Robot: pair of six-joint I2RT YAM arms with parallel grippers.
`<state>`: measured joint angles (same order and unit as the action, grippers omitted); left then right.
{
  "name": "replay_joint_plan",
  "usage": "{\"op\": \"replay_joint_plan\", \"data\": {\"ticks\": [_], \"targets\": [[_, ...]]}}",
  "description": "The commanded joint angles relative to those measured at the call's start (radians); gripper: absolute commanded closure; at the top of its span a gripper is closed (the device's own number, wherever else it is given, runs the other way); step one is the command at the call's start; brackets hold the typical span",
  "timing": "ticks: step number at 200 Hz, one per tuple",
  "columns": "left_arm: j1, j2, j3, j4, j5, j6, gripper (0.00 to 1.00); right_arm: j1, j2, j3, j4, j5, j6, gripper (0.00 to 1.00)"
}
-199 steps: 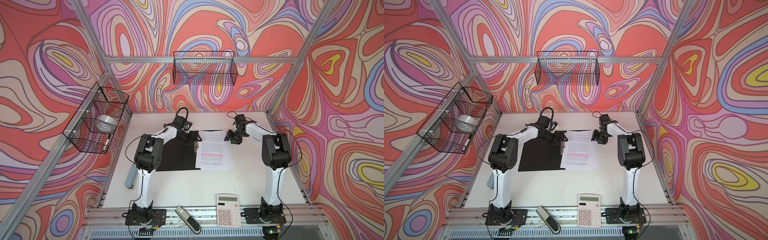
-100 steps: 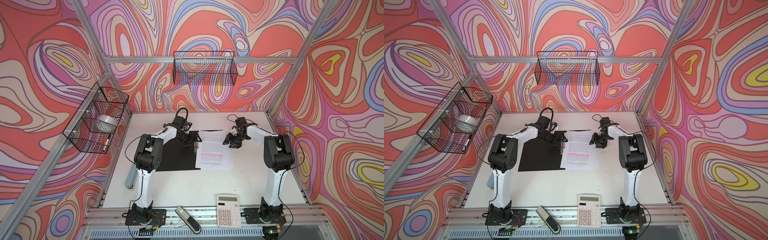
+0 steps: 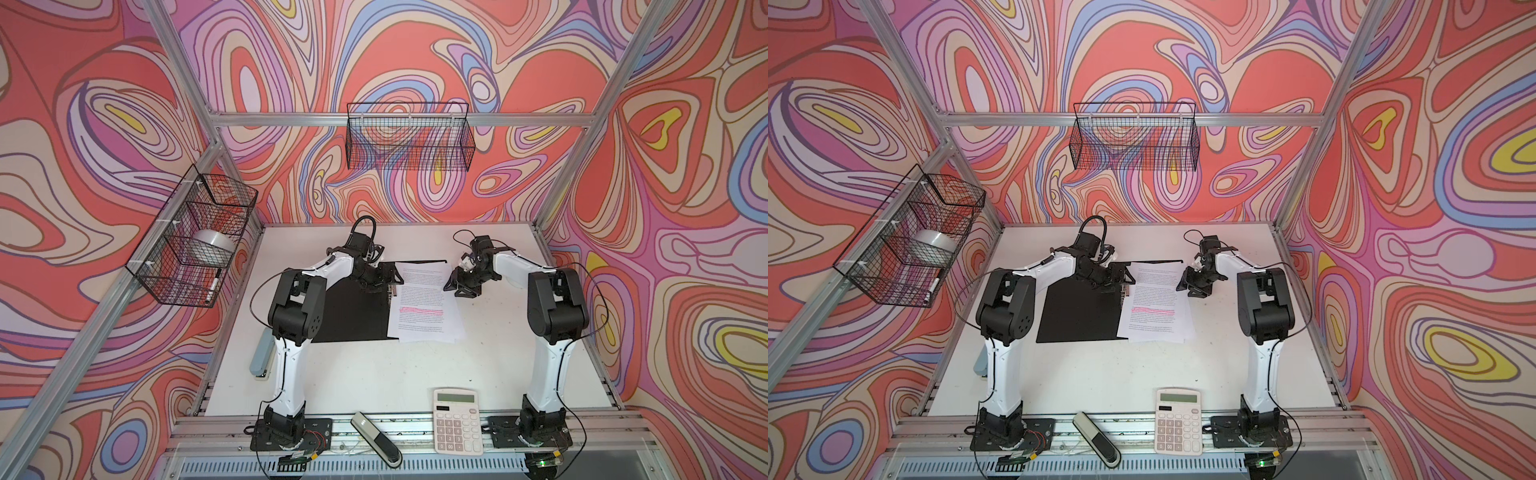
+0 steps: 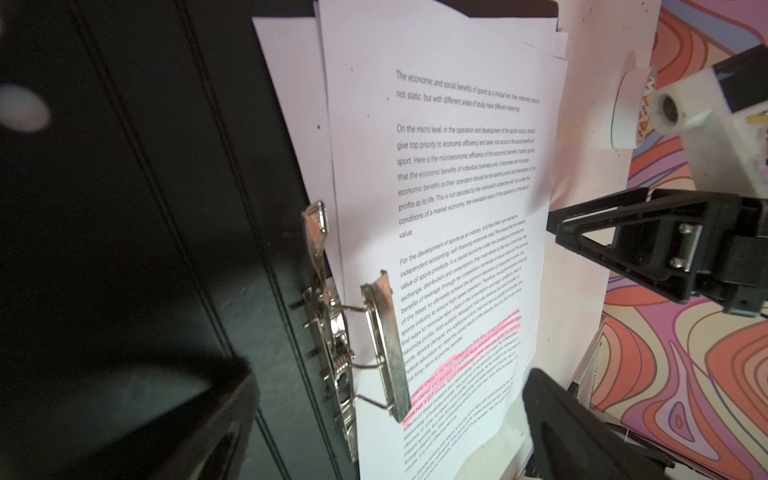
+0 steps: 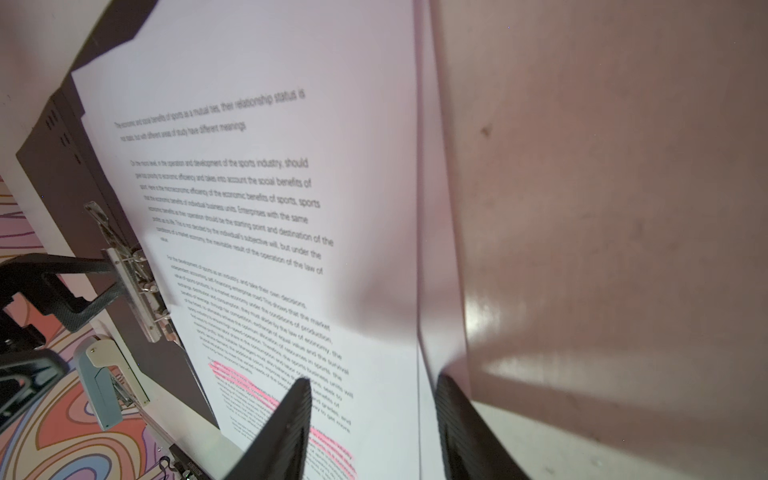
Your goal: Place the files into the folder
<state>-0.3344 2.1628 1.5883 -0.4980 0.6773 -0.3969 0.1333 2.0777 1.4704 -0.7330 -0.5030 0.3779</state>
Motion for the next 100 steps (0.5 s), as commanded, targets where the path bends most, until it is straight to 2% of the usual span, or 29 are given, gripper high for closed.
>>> {"op": "replay_joint_plan", "data": {"ticks": [1,42,85,100], "targets": [[-0.004,0.009,0.005,-0.037,0.002,0.0,0.0,0.003,-0.036,-0.007,0.009,-0.025,-0.009,0.49],[-0.005,0.005,-0.002,-0.031,-0.002,-0.005,0.0,0.003,-0.034,-0.002,0.035,-0.05,0.008,0.5],[-0.004,-0.026,-0.023,-0.029,-0.019,-0.017,0.0,0.002,-0.063,0.038,-0.018,0.151,0.009,0.46],[-0.005,-0.032,-0.024,-0.028,-0.02,-0.015,0.0,0.0,-0.054,0.053,-0.021,0.186,0.021,0.44]]}}
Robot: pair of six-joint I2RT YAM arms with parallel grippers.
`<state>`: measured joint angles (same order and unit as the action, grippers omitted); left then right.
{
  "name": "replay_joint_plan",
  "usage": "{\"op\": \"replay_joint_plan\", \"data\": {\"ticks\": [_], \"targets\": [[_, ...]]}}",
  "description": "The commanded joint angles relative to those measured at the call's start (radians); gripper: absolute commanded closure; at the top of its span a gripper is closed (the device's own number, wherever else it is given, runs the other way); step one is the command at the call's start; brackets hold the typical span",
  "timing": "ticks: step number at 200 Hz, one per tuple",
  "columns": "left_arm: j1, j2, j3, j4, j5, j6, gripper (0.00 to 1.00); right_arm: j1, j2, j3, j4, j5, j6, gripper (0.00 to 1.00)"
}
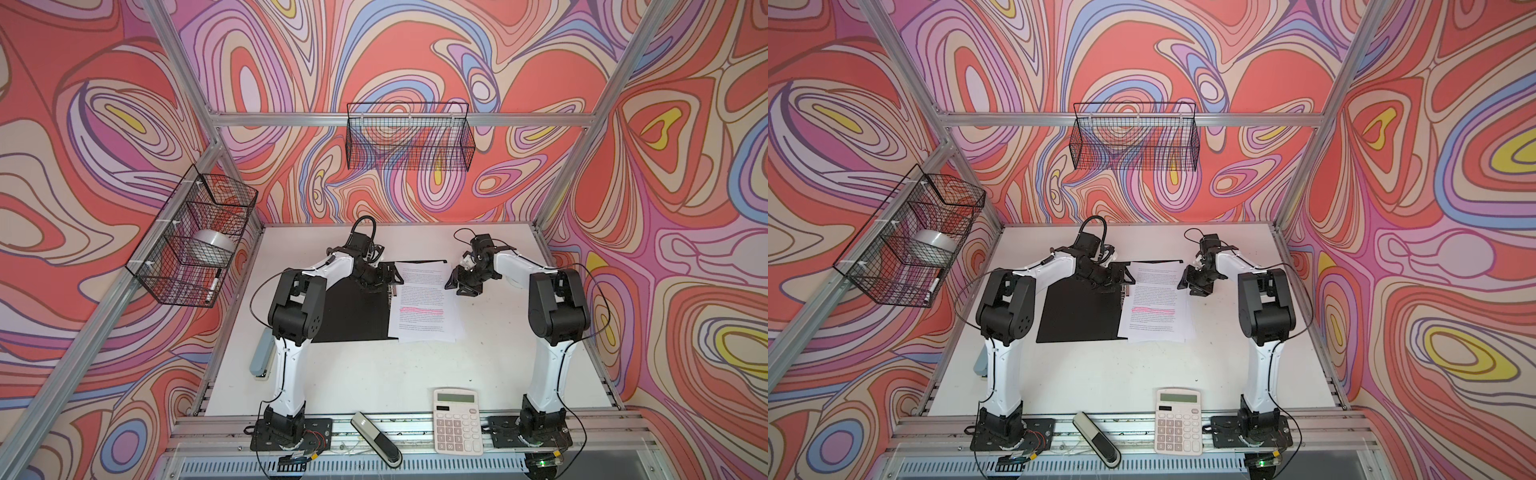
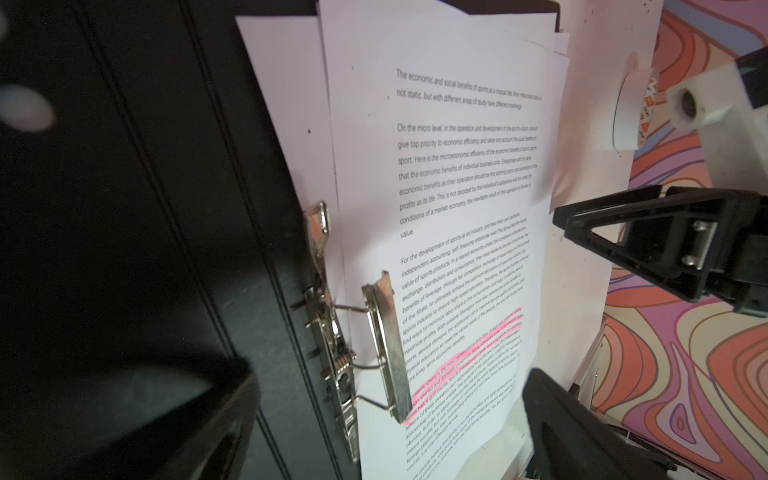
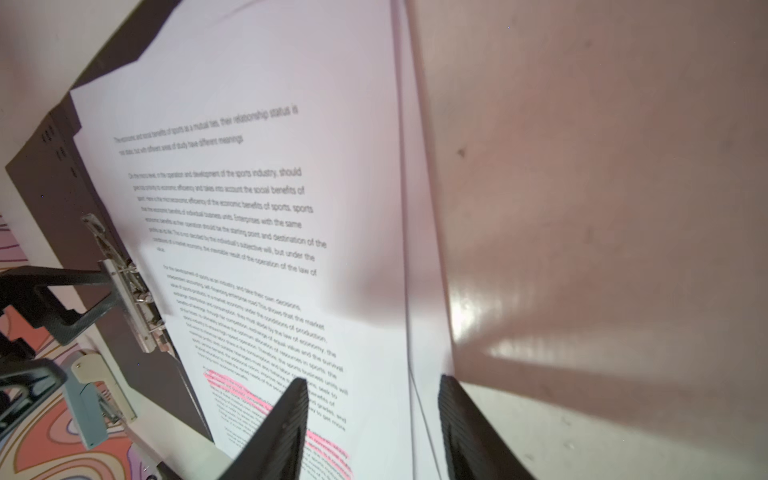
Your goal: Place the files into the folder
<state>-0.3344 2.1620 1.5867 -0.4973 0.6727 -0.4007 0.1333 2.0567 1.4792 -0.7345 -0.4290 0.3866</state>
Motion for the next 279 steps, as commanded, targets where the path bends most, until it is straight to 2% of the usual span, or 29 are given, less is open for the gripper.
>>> {"op": "replay_joint_plan", "data": {"ticks": [1,85,122,208,241,279], "targets": [[-0.005,-0.031,-0.022,-0.029,-0.015,-0.012,0.0,-0.002,-0.032,0.045,-0.019,0.113,0.013,0.44],[-0.004,-0.01,-0.011,-0.029,-0.002,-0.02,0.0,-0.009,0.115,0.158,-0.008,0.055,0.015,0.43],[-0.004,-0.008,-0.012,-0.029,0.0,-0.013,0.0,-0.008,0.136,0.178,-0.015,0.05,0.009,0.44],[-0.005,0.015,0.01,-0.033,0.013,-0.007,0.0,-0.007,0.181,0.217,-0.024,-0.121,-0.025,0.45],[-0.005,0.017,0.019,-0.042,0.003,-0.001,0.0,-0.008,0.146,0.222,-0.038,-0.073,-0.04,0.45],[-0.003,-0.002,0.015,-0.06,-0.024,-0.001,0.0,-0.008,0.097,0.209,-0.115,0.086,-0.027,0.43]]}}
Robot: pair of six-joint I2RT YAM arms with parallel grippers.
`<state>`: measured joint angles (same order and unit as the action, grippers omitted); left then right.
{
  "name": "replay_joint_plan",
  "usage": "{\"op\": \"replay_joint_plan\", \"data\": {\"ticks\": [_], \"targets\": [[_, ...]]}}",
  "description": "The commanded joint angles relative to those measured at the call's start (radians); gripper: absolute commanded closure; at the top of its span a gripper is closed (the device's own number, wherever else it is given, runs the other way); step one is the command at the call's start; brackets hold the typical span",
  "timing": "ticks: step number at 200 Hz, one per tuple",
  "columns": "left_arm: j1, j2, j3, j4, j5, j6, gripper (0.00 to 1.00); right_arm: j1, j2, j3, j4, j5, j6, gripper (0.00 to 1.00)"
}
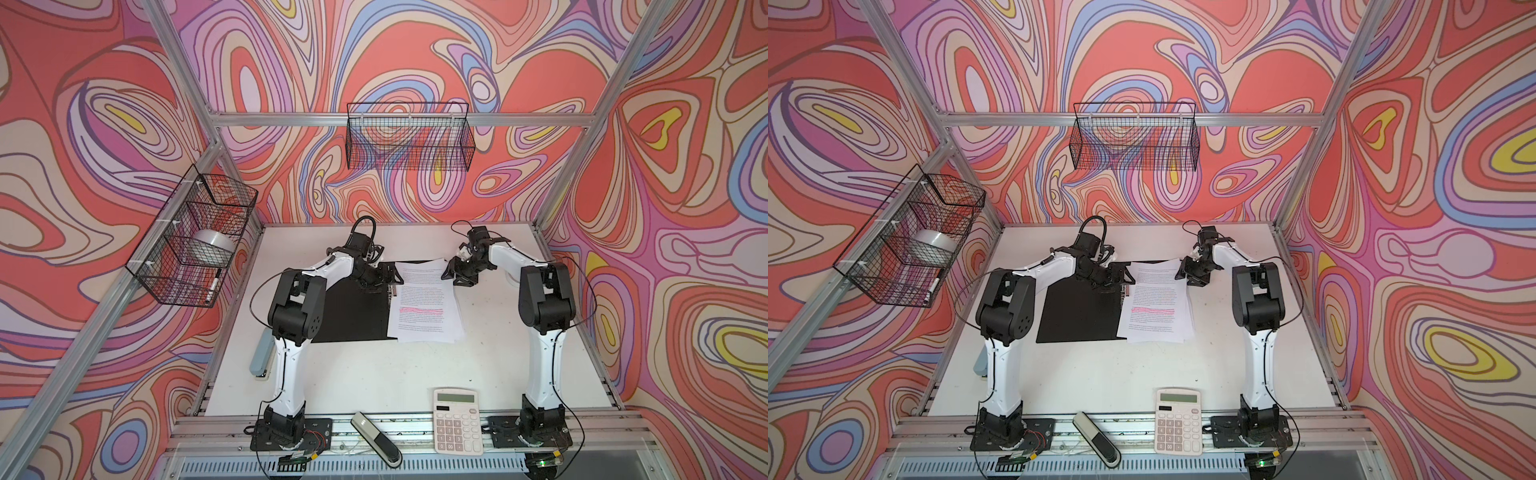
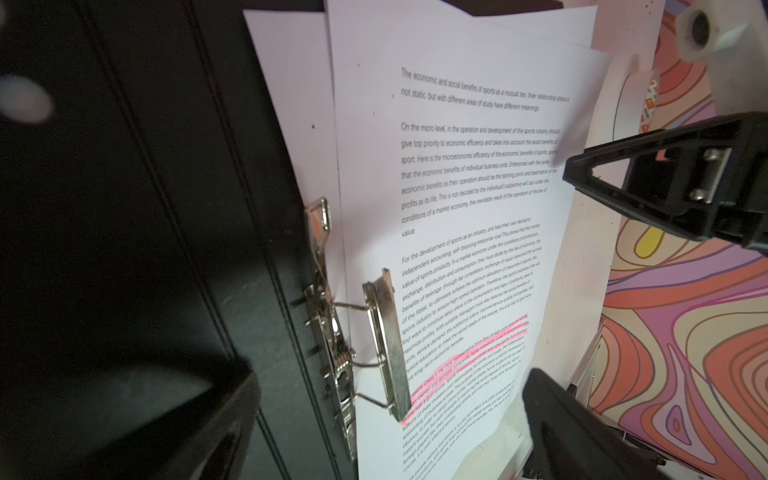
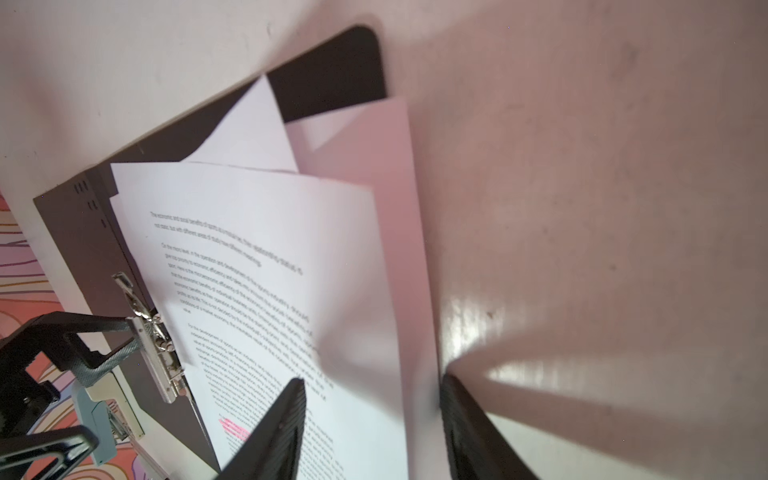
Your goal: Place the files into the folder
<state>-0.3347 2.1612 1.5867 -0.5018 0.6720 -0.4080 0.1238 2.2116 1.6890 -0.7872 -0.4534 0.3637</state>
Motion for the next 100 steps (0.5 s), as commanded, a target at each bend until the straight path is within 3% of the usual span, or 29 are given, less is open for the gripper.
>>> {"op": "replay_joint_plan", "data": {"ticks": [1,25,100], "targets": [[-0.004,-0.002,0.015,-0.055,-0.023,0.006,0.0,0.003,-0.061,-0.004,-0.063,0.113,-0.004,0.43],[-0.004,-0.021,0.008,-0.075,-0.032,0.001,0.0,0.0,-0.135,-0.096,-0.048,0.148,0.011,0.42],[-0.004,-0.061,-0.056,-0.122,-0.003,-0.025,0.0,0.001,-0.27,-0.372,0.018,0.04,0.064,0.41]]}}
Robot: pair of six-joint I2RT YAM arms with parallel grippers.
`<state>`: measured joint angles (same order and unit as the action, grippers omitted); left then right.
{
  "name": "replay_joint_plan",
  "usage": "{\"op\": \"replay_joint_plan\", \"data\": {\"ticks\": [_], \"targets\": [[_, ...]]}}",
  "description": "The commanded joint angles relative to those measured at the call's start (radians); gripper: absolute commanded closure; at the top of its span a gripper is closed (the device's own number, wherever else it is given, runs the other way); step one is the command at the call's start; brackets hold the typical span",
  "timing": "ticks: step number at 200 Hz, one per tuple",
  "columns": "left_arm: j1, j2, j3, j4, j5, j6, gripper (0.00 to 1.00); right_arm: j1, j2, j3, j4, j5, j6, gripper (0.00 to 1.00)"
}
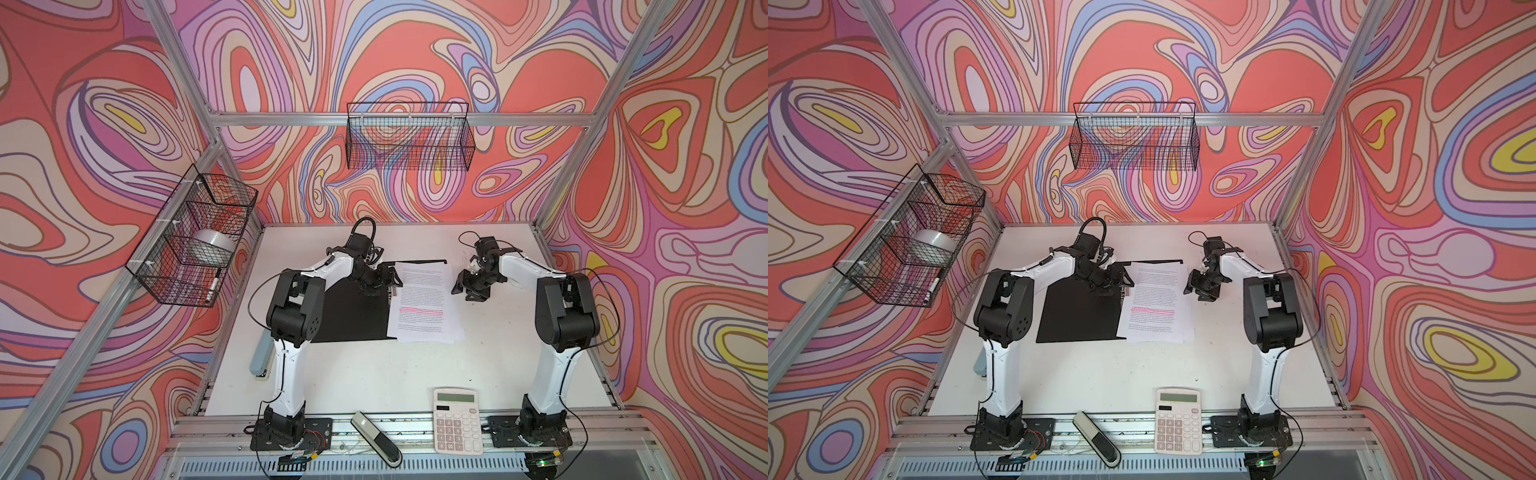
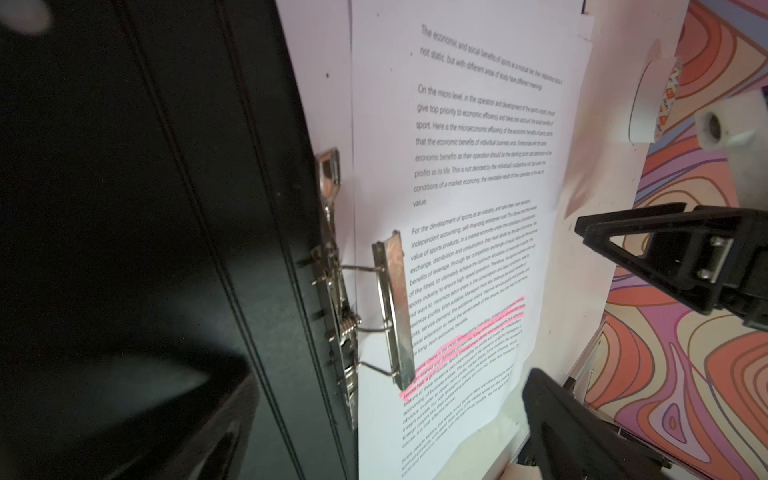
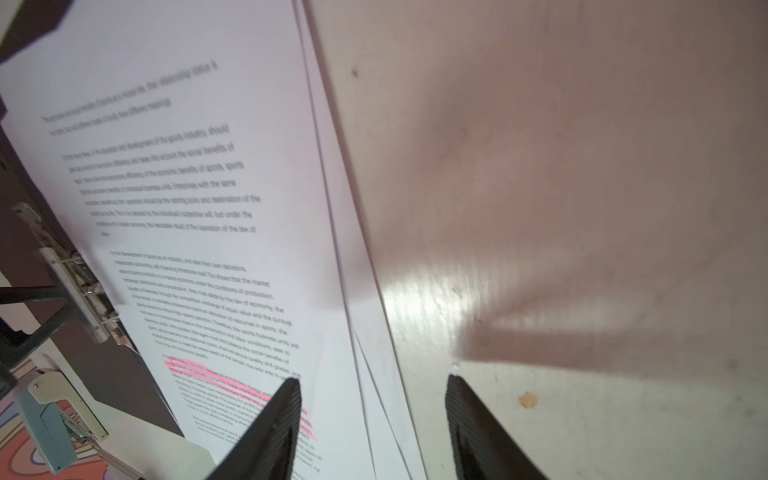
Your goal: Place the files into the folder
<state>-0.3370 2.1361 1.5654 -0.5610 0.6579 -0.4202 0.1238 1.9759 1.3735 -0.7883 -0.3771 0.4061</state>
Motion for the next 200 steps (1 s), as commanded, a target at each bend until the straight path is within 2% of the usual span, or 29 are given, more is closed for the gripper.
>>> {"op": "replay_joint_plan", "data": {"ticks": [1,38,64,168,178,200], "targets": [[-0.001,-0.036,-0.034,-0.063,0.011,-0.012,0.0,0.0,-0.036,-0.062,0.017,-0.038,0.022,0.41],[-0.002,-0.03,-0.063,-0.065,0.039,-0.016,0.0,0.0,-0.065,-0.132,0.027,-0.081,0.021,0.4],[-0.005,-0.021,-0.062,-0.056,0.053,-0.015,0.0,0.002,-0.053,-0.155,0.048,-0.156,0.024,0.41],[-0.007,0.005,-0.032,-0.054,0.044,0.004,0.0,0.003,-0.038,-0.121,0.096,-0.303,0.004,0.42],[-0.007,0.007,-0.029,-0.056,0.044,0.005,0.0,0.002,-0.042,-0.119,0.096,-0.289,0.003,0.42],[-0.008,0.003,-0.024,-0.059,0.024,0.016,0.0,0.0,-0.063,-0.087,0.073,-0.152,-0.003,0.41]]}}
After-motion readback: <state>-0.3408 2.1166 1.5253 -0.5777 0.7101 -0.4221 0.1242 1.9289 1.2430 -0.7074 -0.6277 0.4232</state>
